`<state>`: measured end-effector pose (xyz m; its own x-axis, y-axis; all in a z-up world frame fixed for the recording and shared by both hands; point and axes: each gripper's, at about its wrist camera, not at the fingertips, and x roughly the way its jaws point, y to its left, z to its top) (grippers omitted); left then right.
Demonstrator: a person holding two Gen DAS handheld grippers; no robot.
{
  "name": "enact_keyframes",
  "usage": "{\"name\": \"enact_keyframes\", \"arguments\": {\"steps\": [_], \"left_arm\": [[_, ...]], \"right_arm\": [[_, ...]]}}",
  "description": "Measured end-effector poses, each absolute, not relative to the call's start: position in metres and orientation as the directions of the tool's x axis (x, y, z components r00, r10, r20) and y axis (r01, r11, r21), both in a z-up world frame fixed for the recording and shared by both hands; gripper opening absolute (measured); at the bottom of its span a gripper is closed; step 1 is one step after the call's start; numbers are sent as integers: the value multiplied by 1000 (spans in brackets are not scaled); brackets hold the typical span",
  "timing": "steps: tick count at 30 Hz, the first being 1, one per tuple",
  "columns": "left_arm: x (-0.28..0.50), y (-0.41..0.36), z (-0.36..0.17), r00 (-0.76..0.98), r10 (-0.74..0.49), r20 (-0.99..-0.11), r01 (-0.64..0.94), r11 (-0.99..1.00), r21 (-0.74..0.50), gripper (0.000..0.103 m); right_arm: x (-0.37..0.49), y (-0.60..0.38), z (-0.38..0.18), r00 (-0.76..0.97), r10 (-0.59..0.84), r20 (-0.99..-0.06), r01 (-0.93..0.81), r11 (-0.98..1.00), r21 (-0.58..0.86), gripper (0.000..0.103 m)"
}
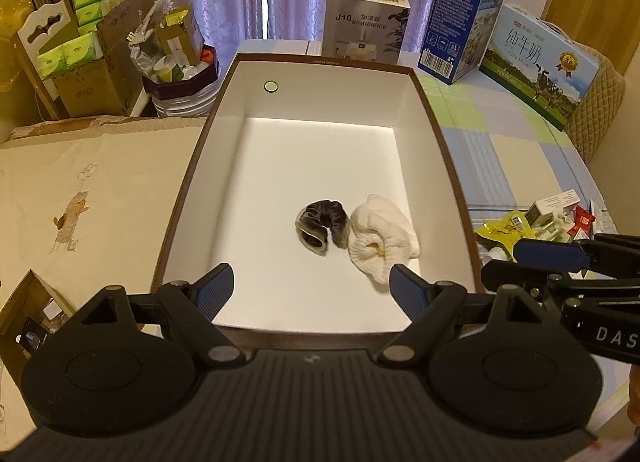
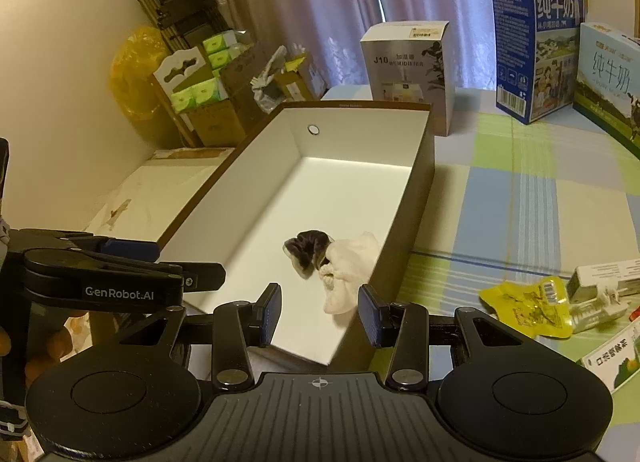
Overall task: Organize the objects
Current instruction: 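Withdraw both tools from the box back toward the table items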
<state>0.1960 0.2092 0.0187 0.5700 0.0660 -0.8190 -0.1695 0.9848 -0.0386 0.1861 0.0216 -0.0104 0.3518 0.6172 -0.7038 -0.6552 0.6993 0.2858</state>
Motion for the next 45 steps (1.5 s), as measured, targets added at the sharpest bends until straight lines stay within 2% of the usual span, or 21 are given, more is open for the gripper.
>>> {"name": "enact_keyframes", "arguments": {"steps": [18,45], "left_arm": [[170,93,23,574,27,-818,-134,989,-62,83],[177,-38,0,527,-61,-848,7,998,-67,87]], "right_arm": [[178,-100,0,320,641,-697,-657,680,324,40],[196,-246,-24,322,570,-756,-540,766,348,40]]}}
